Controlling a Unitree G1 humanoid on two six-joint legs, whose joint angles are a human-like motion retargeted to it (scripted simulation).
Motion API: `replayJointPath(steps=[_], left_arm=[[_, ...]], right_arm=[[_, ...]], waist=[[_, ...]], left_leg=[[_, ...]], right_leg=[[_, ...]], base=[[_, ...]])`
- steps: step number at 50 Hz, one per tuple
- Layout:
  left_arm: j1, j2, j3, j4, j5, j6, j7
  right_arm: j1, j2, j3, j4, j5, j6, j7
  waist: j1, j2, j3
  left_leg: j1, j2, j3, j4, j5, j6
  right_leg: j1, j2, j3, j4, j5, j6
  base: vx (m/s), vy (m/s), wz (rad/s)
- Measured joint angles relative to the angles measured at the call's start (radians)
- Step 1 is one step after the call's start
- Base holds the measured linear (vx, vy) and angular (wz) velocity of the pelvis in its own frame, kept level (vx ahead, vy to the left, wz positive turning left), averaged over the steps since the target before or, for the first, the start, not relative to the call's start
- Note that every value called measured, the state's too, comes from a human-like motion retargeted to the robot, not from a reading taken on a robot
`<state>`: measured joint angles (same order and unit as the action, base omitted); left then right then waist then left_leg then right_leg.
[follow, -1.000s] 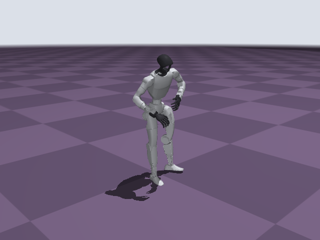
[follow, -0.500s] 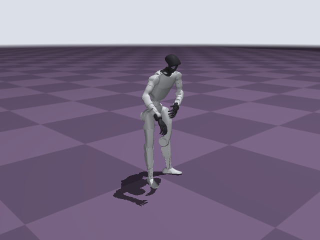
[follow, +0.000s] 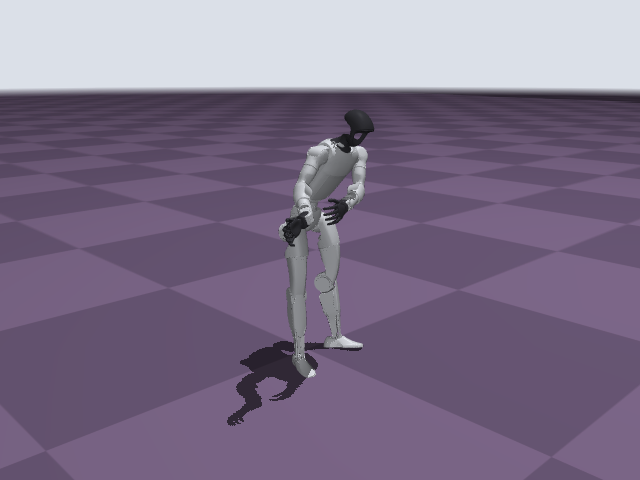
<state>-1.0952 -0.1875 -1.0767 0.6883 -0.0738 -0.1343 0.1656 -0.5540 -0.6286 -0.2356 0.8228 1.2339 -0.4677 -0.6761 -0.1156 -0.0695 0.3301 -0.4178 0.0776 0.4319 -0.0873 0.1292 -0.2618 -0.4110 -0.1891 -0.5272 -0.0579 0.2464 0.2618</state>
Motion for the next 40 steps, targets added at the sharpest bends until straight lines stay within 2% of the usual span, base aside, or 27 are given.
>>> replayJointPath(steps=[2,5,10,15,17,20,23,25,27,32,35,37,40], left_arm=[[-0.046,-0.008,-0.013,0.085,-0.028,-0.004,0.002],[-0.037,0.080,0.007,0.074,-0.031,-0.019,-0.006],[0.203,0.458,0.114,-0.216,0.014,-0.062,-0.034],[0.539,0.845,0.233,-0.512,-0.071,-0.125,0.018],[0.642,0.942,0.266,-0.612,-0.123,-0.149,0.055],[0.714,1.008,0.281,-0.747,-0.175,-0.169,0.104],[0.666,0.945,0.260,-0.832,-0.180,-0.150,0.114],[0.598,0.842,0.237,-0.837,-0.170,-0.122,0.096],[0.505,0.685,0.212,-0.766,-0.143,-0.087,0.074],[0.246,0.291,0.130,-0.367,-0.033,-0.017,0.096],[0.093,0.124,0.081,-0.075,0.005,0.012,0.106],[0.029,0.082,0.066,0.048,0.012,0.018,0.077],[0.016,0.133,0.070,0.076,0.009,0.010,0.025]], right_arm=[[-0.038,-0.034,0.004,0.123,0.036,0.035,0.009],[-0.055,-0.023,0.034,0.204,0.042,0.089,0.030],[-0.003,0.178,0.164,0.076,-0.086,0.155,0.067],[0.049,0.440,0.362,-0.115,-0.200,0.187,0.057],[0.068,0.518,0.405,-0.197,-0.203,0.175,0.019],[0.096,0.573,0.425,-0.325,-0.180,0.136,-0.048],[0.112,0.524,0.413,-0.435,-0.164,0.103,-0.061],[0.112,0.454,0.393,-0.473,-0.158,0.096,-0.038],[0.093,0.358,0.362,-0.464,-0.140,0.100,0.000],[-0.032,0.130,0.275,-0.224,-0.091,0.149,0.074],[-0.146,0.026,0.243,0.013,-0.094,0.207,0.104],[-0.211,-0.009,0.240,0.136,-0.111,0.242,0.119],[-0.255,0.006,0.264,0.202,-0.139,0.267,0.133]], waist=[[-0.004,0.004,0.017],[0.012,0.032,0.029],[0.064,0.103,0.013],[0.120,0.157,-0.016],[0.143,0.175,-0.021],[0.172,0.194,-0.024],[0.181,0.195,-0.013],[0.173,0.182,-0.014],[0.152,0.164,0.003],[0.082,0.102,0.006],[0.059,0.077,0.003],[0.060,0.074,0.004],[0.077,0.085,0.009]], left_leg=[[-0.007,-0.004,0.007,0.000,0.002,0.000],[-0.007,-0.011,0.021,0.000,0.000,0.000],[0.022,-0.018,0.054,0.000,-0.010,0.000],[0.048,-0.021,0.082,0.000,-0.017,0.000],[0.054,-0.023,0.086,0.000,-0.018,0.000],[0.057,-0.026,0.081,0.000,-0.019,0.000],[0.061,-0.028,0.065,0.000,-0.021,0.000],[0.052,-0.029,0.053,0.000,-0.021,0.000],[0.055,-0.028,0.040,0.000,-0.021,0.000],[0.022,-0.024,0.017,0.000,-0.008,0.000],[-0.002,-0.022,0.014,0.000,0.004,0.000],[-0.010,-0.021,0.016,0.000,0.009,0.000],[-0.009,-0.021,0.025,0.000,0.011,0.000]], right_leg=[[-0.006,0.001,0.003,-0.006,0.004,0.000],[-0.009,-0.001,0.013,-0.012,0.009,0.000],[0.005,-0.004,0.044,-0.020,0.019,0.000],[0.013,-0.007,0.072,-0.022,0.032,0.000],[0.016,-0.009,0.078,-0.022,0.036,0.000],[0.018,-0.015,0.078,-0.019,0.037,0.000],[0.027,-0.021,0.071,-0.015,0.033,0.000],[0.022,-0.024,0.063,-0.012,0.031,0.000],[0.031,-0.024,0.053,-0.010,0.029,0.000],[0.014,-0.016,0.026,-0.010,0.036,0.000],[-0.004,-0.008,0.015,-0.015,0.044,0.000],[-0.011,-0.004,0.013,-0.020,0.049,0.000],[-0.012,-0.001,0.019,-0.025,0.052,0.000]], base=[[-0.12,0.11,-0.12],[-0.05,0.09,-0.16],[0.03,0.05,-0.26],[0.08,-0.01,-0.24],[0.08,-0.02,-0.08],[0.07,-0.01,0.07],[0.05,0.00,0.20],[0.02,0.02,0.25],[-0.02,0.02,0.24],[-0.08,0.03,0.17],[-0.11,0.03,0.04],[-0.08,0.02,-0.06],[0.01,0.00,-0.06]])
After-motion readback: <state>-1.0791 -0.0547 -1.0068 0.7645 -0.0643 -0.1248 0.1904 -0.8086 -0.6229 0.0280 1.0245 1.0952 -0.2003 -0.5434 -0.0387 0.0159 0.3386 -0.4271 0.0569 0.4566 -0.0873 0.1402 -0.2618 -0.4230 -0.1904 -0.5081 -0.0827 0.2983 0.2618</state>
